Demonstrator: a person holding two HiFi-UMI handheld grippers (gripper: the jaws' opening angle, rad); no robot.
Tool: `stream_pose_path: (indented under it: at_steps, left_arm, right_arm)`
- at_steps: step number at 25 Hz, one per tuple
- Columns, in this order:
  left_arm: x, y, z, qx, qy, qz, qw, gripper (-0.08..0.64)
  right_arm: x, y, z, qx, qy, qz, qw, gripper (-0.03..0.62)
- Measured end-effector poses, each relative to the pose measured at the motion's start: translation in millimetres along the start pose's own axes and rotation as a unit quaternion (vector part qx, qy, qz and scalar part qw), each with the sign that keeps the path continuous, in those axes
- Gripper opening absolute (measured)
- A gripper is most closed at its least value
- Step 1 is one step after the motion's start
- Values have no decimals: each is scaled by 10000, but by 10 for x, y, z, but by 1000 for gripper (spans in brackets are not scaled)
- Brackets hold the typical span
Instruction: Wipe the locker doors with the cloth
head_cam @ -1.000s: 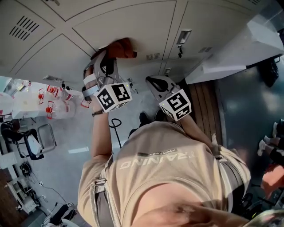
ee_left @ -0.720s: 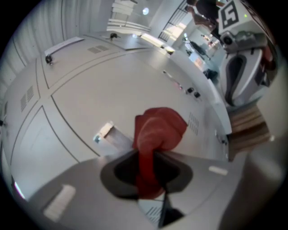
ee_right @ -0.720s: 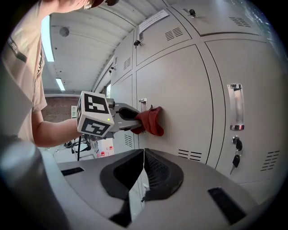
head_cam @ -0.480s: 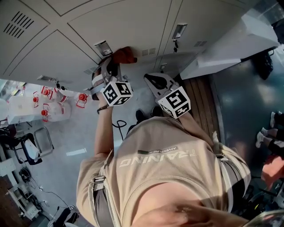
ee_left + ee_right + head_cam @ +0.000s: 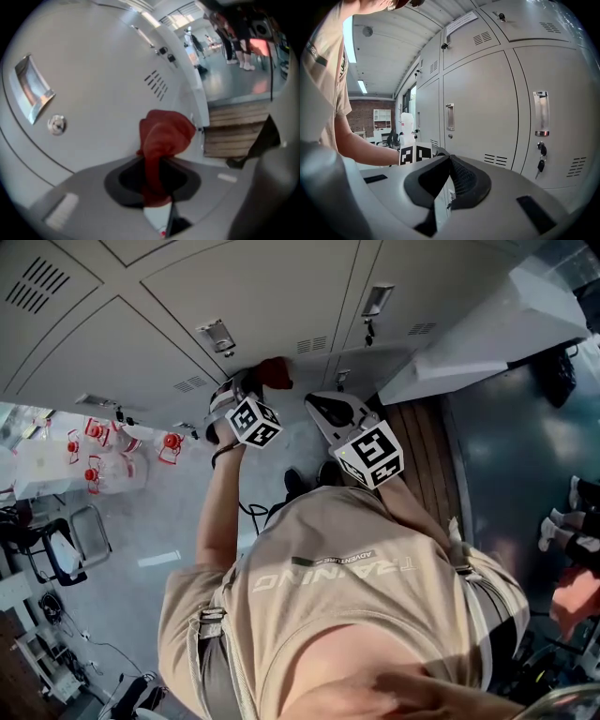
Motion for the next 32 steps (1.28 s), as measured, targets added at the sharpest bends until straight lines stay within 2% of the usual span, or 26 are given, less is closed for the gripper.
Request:
stream_pose_path:
  at_steps: [4, 9, 12, 16, 20, 25, 27, 32]
  left_arm:
    - [129, 77, 269, 83, -15, -147, 9999, 83]
    - [612, 400, 1079, 176, -371, -190, 9990, 83]
    - [927, 710, 1564, 633, -497, -368, 9961, 83]
    - [1308, 1077, 2078, 1339, -878, -570, 9855, 83]
    - [1647, 1337, 2498, 1969, -1208, -919, 9686, 83]
    - [1883, 1601, 2748, 2580, -1309, -1140, 9504, 83]
    - [1926, 1694, 2711, 2617, -1226, -1192, 9499, 81]
    - [1857, 1718, 2411, 2373, -1071, -983, 9605, 81]
  right_arm:
    - [33, 7, 54, 17, -87, -46, 10000, 15]
    - [89, -38, 81, -24, -248, -52, 9997, 15]
    - [99, -81, 84, -89, -312, -94, 9994, 15]
    - [125, -112, 95, -110, -371, -110, 9992, 15]
    - [130, -116, 93, -116, -397, -82, 9991, 15]
    - [83, -140, 107, -140, -354, -134, 9992, 15]
    - [69, -149, 115, -156, -343, -159, 9992, 15]
    - [58, -213, 155, -229, -310, -179, 9991, 15]
Point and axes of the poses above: the fingertips, and each gripper's own axes: z backward along the fingers, y to its left, x out of its top, the point moved 9 cm from there along z, backward along the fingers, and after that the axes turned 5 degrees about -x, right-handed, at the moved point
